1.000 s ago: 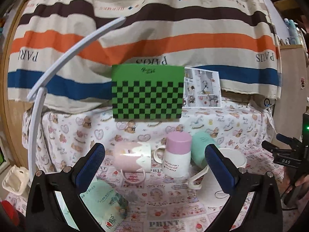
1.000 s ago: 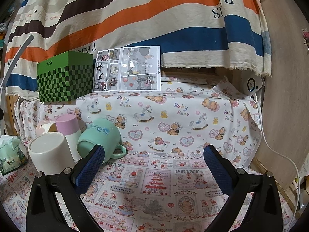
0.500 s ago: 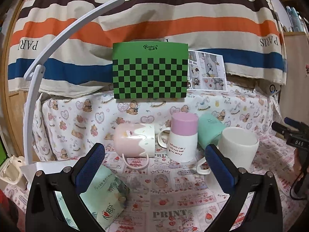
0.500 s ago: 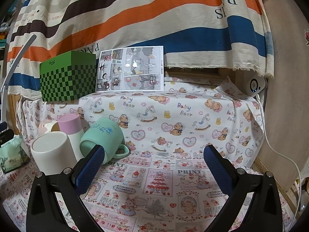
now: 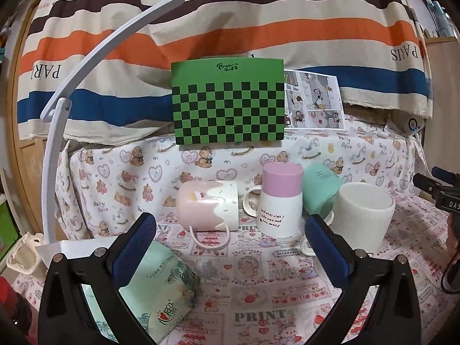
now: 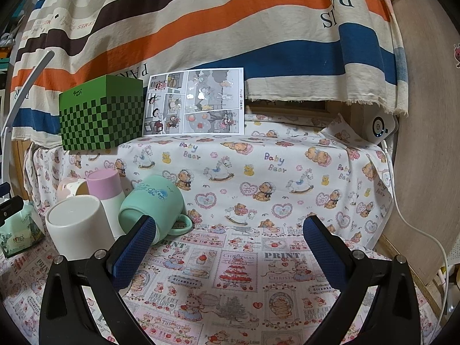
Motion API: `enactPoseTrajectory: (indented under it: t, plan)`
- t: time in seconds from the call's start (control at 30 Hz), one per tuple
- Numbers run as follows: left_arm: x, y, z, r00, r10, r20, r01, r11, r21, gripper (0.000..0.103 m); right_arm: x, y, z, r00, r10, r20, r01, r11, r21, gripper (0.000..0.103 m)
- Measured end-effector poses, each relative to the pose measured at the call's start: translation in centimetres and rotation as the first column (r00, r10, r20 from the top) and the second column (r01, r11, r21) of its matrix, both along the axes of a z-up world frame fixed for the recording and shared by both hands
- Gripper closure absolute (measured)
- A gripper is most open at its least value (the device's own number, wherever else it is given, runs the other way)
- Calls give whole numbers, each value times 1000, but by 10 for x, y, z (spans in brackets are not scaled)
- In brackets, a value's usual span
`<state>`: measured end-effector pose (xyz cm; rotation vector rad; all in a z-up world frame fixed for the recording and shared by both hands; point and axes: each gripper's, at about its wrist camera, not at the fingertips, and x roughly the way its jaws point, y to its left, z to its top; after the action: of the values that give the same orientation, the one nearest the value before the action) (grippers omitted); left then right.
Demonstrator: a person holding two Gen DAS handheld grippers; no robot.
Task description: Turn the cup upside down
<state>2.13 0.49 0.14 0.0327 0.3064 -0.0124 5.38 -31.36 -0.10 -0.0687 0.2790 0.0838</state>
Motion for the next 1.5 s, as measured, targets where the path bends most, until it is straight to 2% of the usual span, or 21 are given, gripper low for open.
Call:
enactPoseTrajectory:
  t: [1.5]
  plan:
    - [2, 4, 0, 1000, 19, -10, -19, 1000, -11, 0, 2, -2, 0, 1000, 0, -4, 0, 1000, 0, 0]
